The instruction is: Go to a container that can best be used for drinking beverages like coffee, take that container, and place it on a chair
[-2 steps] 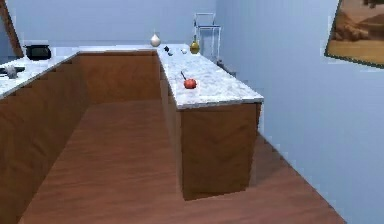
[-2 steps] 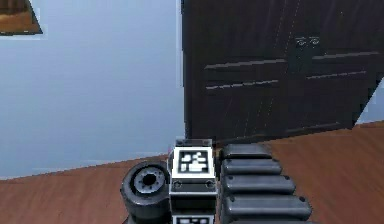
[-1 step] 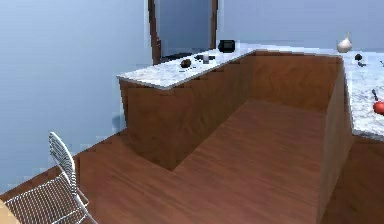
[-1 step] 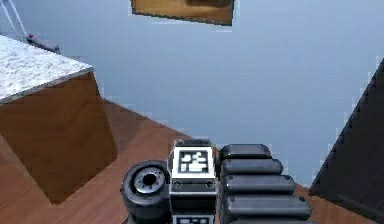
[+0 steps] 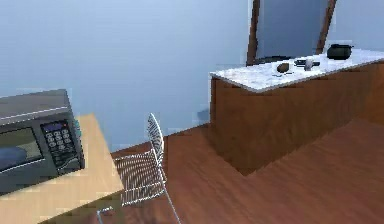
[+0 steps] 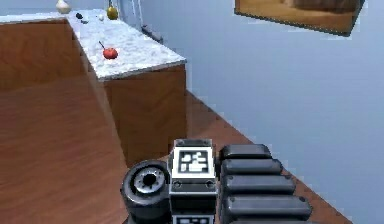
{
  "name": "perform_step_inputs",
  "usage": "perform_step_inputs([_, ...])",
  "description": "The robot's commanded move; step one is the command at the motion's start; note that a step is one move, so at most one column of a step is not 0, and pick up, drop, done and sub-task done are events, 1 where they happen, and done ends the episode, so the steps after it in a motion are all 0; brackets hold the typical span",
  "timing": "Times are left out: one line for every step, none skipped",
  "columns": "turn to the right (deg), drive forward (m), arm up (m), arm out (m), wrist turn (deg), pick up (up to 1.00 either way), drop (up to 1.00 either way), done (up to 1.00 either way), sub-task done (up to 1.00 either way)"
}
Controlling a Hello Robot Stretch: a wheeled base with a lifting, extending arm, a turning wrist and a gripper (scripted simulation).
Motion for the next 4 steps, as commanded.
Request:
perform_step_inputs([45.0, 0.00, 0.00, 0.00, 0.0, 0.00, 0.00, 0.00, 0.00])
perform_step_inputs([27.0, 0.00, 0.00, 0.00, 0.0, 0.00, 0.00, 0.00, 0.00])
perform_step_inputs([-45.0, 0.00, 0.00, 0.00, 0.0, 0.00, 0.00, 0.00, 0.00])
perform_step_inputs([-45.0, 0.00, 0.00, 0.00, 0.0, 0.00, 0.00, 0.00, 0.00])
